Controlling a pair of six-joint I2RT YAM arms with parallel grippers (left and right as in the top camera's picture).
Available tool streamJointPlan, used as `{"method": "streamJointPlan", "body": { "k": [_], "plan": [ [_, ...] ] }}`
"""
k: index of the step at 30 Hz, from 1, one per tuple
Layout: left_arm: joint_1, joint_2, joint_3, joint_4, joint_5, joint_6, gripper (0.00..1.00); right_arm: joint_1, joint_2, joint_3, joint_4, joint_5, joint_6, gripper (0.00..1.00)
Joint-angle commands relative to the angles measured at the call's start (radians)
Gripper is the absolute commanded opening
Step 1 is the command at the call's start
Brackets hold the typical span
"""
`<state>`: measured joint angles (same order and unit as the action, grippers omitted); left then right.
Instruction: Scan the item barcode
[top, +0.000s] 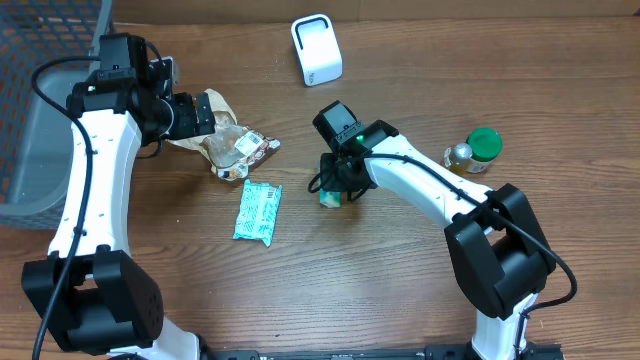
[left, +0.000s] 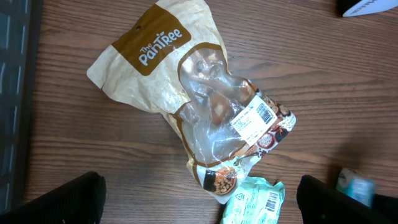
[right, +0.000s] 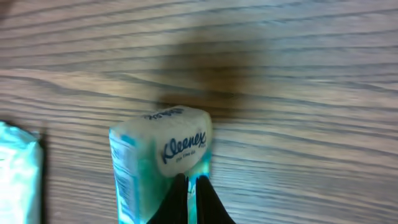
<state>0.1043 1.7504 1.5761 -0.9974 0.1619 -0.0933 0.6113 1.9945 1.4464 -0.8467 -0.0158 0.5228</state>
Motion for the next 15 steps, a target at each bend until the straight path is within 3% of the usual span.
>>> {"method": "streamJointPlan", "body": {
  "k": [1,7,15],
  "plan": [
    [-0.007,-0.004,0.002,0.003,0.011,0.030,0.99,0.005,-0.039,-0.005,0.007,-0.043,-0.001,0.04],
    [-0.007,-0.004,0.002,0.003,0.011,0.030,0.99,0.005,-0.039,-0.005,0.008,-0.042,-0.001,0.04],
    [-0.007,-0.004,0.002,0.003,0.011,0.030,1.00,0.005,-0.038,-0.006,0.026,-0.039,0.000,0.19]
  ]
}}
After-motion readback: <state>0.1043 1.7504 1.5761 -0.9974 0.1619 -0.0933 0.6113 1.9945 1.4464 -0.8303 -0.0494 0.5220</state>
